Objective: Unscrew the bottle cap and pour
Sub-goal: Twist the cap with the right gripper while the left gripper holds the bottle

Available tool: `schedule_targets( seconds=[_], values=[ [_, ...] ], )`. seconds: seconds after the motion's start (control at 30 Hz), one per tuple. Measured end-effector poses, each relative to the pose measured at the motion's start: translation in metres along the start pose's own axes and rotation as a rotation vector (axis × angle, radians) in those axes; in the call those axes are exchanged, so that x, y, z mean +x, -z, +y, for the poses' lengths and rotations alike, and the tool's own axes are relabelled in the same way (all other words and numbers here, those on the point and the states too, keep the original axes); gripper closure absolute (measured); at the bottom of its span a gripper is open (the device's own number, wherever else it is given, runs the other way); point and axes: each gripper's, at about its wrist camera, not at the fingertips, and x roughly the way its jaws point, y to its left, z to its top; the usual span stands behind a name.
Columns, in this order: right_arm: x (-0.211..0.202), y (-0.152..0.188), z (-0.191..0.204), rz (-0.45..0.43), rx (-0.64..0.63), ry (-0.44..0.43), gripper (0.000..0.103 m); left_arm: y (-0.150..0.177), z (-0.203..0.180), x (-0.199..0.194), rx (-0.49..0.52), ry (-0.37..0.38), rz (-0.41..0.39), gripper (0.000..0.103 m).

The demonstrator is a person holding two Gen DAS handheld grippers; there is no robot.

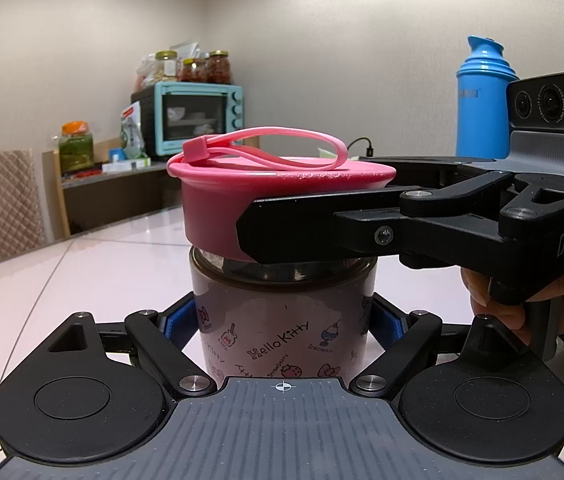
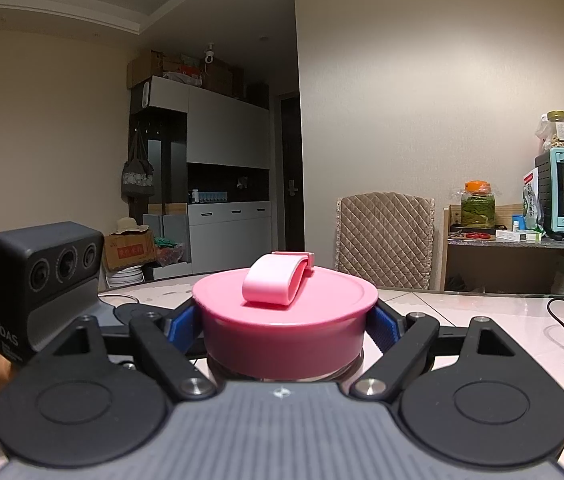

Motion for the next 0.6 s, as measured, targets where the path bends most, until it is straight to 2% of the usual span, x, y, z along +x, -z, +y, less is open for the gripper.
schedule_targets(
  seconds=[0.6],
  values=[
    [-0.0022,-0.002,-0.0011,-0.016,0.008,0.003,0.018,0.0002,0.0007,0.0011,0.0,0.0,0.0,0.013]
  ],
)
